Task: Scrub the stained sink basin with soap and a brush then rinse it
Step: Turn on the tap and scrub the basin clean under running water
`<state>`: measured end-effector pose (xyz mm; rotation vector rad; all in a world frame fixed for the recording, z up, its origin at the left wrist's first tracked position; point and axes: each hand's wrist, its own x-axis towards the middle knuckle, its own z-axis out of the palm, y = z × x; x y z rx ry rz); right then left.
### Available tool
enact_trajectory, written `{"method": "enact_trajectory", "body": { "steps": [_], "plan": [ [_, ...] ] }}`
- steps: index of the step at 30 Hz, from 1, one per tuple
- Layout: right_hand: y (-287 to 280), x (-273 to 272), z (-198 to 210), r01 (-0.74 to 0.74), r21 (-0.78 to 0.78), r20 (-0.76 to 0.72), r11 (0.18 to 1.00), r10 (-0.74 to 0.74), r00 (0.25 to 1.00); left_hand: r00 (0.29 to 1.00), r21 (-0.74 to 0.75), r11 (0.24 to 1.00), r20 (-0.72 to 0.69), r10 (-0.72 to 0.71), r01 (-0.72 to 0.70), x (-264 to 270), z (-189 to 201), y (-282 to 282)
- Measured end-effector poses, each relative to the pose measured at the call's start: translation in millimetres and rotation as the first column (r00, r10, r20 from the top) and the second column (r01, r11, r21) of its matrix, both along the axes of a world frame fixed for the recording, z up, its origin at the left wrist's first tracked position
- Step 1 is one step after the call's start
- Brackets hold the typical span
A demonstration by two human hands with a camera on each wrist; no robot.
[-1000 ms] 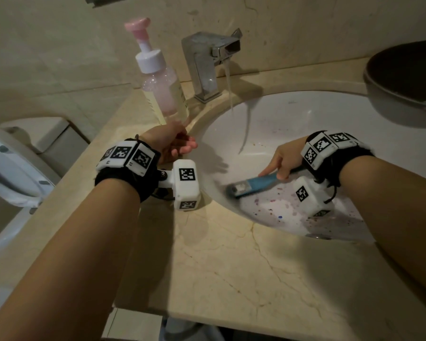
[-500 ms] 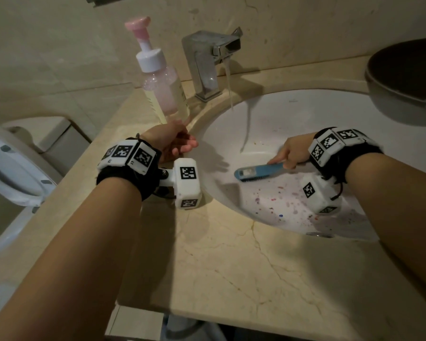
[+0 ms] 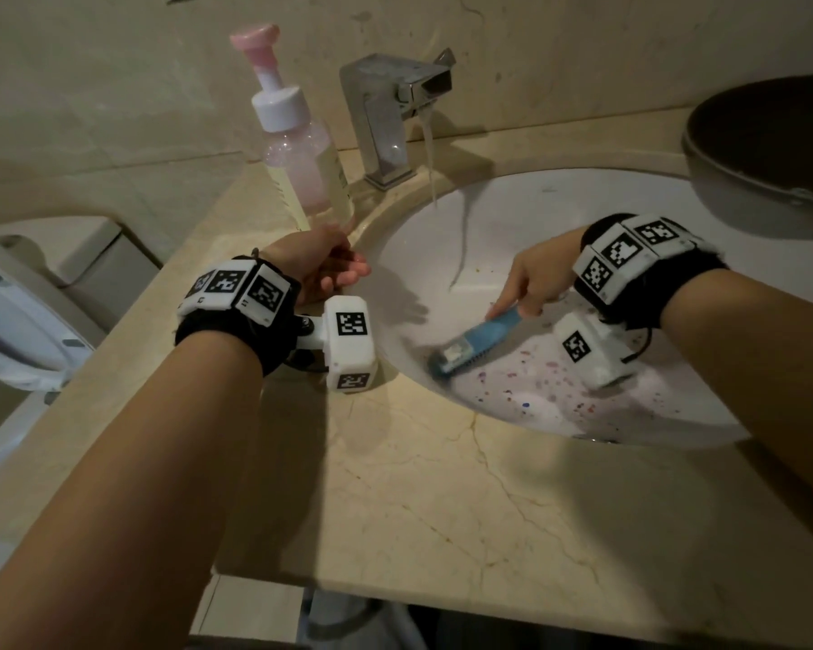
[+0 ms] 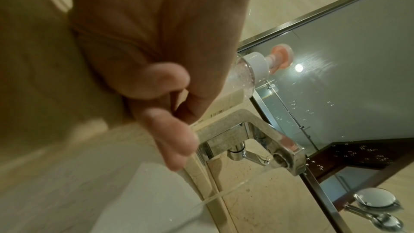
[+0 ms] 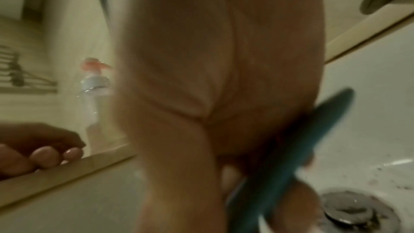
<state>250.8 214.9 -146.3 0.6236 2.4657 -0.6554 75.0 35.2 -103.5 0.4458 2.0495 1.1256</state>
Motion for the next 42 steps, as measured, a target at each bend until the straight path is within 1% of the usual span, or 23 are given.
{"method": "enact_trajectory", "body": {
  "steps": [2,3,5,7,9,11,13,16,17,18,20,22,25,27,28,30,32,33,35,37,39,40,42],
  "plan": [
    [-4.1,5.6,5.8,-0.022,-0.136,0.16,0.991,0.044,0.986,1.0,-0.006,1.0,-0.006,-0.002,0.002,-0.1,-0.6,0.0],
    [-4.3,9.6,7.0,-0.034,-0.134,0.227,0.99,0.064,0.972,1.0,-0.008,1.0,-0.008,-0.004,0.004,-0.2,-0.5,0.0],
    [0.2,18.7,2.1,-0.05,-0.024,0.272,0.998,0.055,0.961,1.0,-0.007,1.0,-0.008,-0.009,0.009,0.2,0.0,-0.4],
    [14.4,26.4,-11.0,0.012,0.102,0.179,0.995,-0.03,0.983,1.0,-0.005,1.0,-0.007,-0.011,0.011,0.9,-0.2,-0.6],
    [25.2,30.3,-23.2,0.093,0.15,0.006,0.984,-0.095,0.995,1.0,-0.006,1.0,-0.01,-0.011,0.011,0.5,0.1,0.3],
    [32.9,28.6,-28.9,0.077,0.084,-0.084,0.993,-0.07,0.994,1.0,-0.016,1.0,-0.01,-0.018,0.018,0.5,0.0,0.9],
    [33.5,26.0,-25.3,0.017,-0.008,-0.081,1.0,-0.017,0.997,1.0,-0.019,0.999,-0.005,-0.027,0.027,0.0,-0.6,1.6],
    [26.8,27.5,-19.7,-0.001,-0.266,0.108,0.964,0.03,0.994,1.0,-0.018,0.999,-0.002,-0.027,0.027,-0.3,-1.0,1.6],
    [24.1,28.3,-22.0,-0.004,-0.278,0.162,0.961,0.051,0.985,1.0,-0.017,0.999,-0.001,-0.03,0.03,-0.2,-1.0,1.6],
    [22.7,29.0,-24.6,-0.007,-0.249,0.18,0.968,0.053,0.982,0.999,-0.017,0.999,0.0,-0.033,0.033,-0.3,-1.0,1.8],
    [24.3,28.1,-29.3,-0.002,-0.126,0.14,0.992,0.02,0.99,0.999,-0.02,0.999,0.002,-0.033,0.033,0.0,0.1,1.5],
    [28.1,26.3,-35.9,0.045,-0.02,0.032,0.999,-0.045,0.998,1.0,-0.017,0.999,0.002,-0.029,0.029,1.0,0.7,0.7],
    [32.3,20.7,-49.9,0.131,0.078,-0.168,0.988,-0.117,0.979,1.0,-0.014,1.0,-0.007,-0.025,0.025,2.1,1.1,0.3],
    [33.9,18.1,-52.1,0.126,0.08,-0.188,0.989,-0.109,0.976,1.0,-0.019,1.0,-0.013,-0.025,0.025,2.5,1.2,0.4],
    [33.4,18.8,-48.3,0.105,0.055,-0.166,0.993,-0.095,0.982,1.0,-0.019,0.999,-0.016,-0.026,0.026,2.4,1.2,0.4],
    [28.9,24.3,-33.8,0.027,-0.066,-0.045,0.997,-0.03,0.999,1.0,-0.019,1.0,-0.016,-0.025,0.025,2.1,1.0,0.8],
    [23.5,30.0,-24.7,0.003,-0.207,0.156,0.978,0.03,0.987,1.0,-0.015,1.0,-0.012,-0.022,0.021,1.4,0.2,0.8],
    [21.0,32.0,-23.1,0.009,-0.225,0.235,0.974,0.045,0.971,1.0,-0.012,1.0,-0.012,-0.019,0.018,0.8,-0.2,0.7],
    [20.0,33.1,-23.3,-0.005,-0.147,0.287,0.989,0.047,0.957,1.0,-0.012,1.0,-0.015,-0.015,0.015,0.1,-0.2,0.8],
    [21.1,34.0,-21.8,-0.017,0.031,0.257,0.999,0.009,0.966,1.0,-0.018,1.0,-0.014,-0.012,0.012,0.1,0.1,0.7],
    [20.9,34.2,-23.0,0.021,0.193,0.158,0.981,-0.052,0.986,1.0,-0.024,1.0,-0.011,-0.003,0.003,0.0,0.4,0.6],
    [21.6,33.3,-26.2,0.068,0.224,0.083,0.972,-0.088,0.993,1.0,-0.024,1.0,-0.012,0.002,-0.002,-0.3,0.4,0.5],
    [23.1,29.2,-34.7,0.154,0.21,-0.065,0.965,-0.144,0.987,1.0,-0.025,1.0,-0.016,0.005,-0.005,0.2,0.4,0.6]
  ]
}}
